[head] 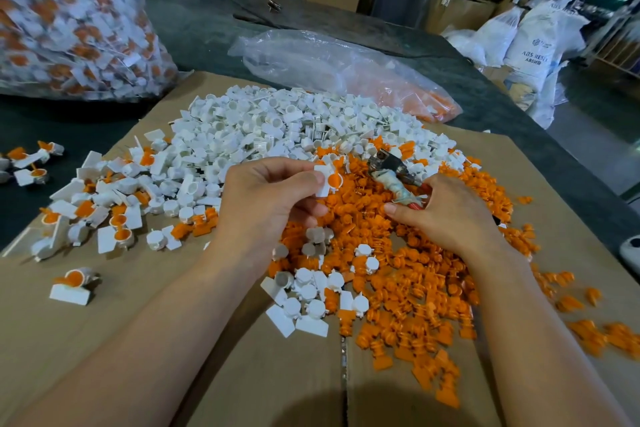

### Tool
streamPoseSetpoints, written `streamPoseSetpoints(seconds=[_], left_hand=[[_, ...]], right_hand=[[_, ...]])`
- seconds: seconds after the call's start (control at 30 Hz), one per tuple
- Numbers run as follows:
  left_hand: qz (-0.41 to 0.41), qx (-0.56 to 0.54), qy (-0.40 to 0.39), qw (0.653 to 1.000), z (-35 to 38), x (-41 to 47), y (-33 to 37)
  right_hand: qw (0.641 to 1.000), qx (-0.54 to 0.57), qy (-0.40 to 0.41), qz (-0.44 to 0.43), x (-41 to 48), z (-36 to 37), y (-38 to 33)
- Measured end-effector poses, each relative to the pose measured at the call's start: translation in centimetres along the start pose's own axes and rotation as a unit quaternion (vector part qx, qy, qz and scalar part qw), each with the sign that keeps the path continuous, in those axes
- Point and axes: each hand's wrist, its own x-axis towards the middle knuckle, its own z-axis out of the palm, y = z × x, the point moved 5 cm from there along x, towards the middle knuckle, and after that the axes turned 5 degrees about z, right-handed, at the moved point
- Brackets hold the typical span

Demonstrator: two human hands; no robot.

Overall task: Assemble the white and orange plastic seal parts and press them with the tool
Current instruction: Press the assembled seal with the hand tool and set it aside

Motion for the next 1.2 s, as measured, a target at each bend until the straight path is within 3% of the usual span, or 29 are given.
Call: streamPoseSetpoints(seconds=[0.1,0.23,0.47,0.63,0.73,1.03,1.1,1.2], left_hand=[[-0.011,-0.051,0.023,0.998,-0.4,0.2,-0.1],[-0.008,-0.198,0.113,0.974,-2.2,1.1,0.3],[0.040,-0.407,0.251,0.878,-5.9,2.0,1.4],[0.045,-0.469,0.316,0.824,-7.6,2.1,1.2],[0.045,-0.483,0.332,0.809,-7.8,1.9,1.2],[-0.002,-0.454,0.313,0.834,-7.1,1.9,0.6],[-0.025,-0.363,0.291,0.885,-6.7,2.0,0.5],[-0.006,-0.058,0.226,0.972,-5.9,2.2,0.9]], right_hand=[[1.000,0.001,0.000,-0.003,0.1,0.1,0.0],[1.000,0.009,-0.011,-0.001,0.1,0.3,0.2],[1.000,0.008,-0.017,0.002,0.1,0.4,0.1],[1.000,0.007,-0.023,0.006,0.1,0.4,0.1],[1.000,0.009,-0.022,0.005,0.0,0.3,0.1],[1.000,0.002,-0.021,0.003,0.0,0.4,0.1],[1.000,0.001,-0.022,0.002,0.0,0.4,0.1],[1.000,0.003,-0.021,-0.002,0.0,0.4,0.0]])
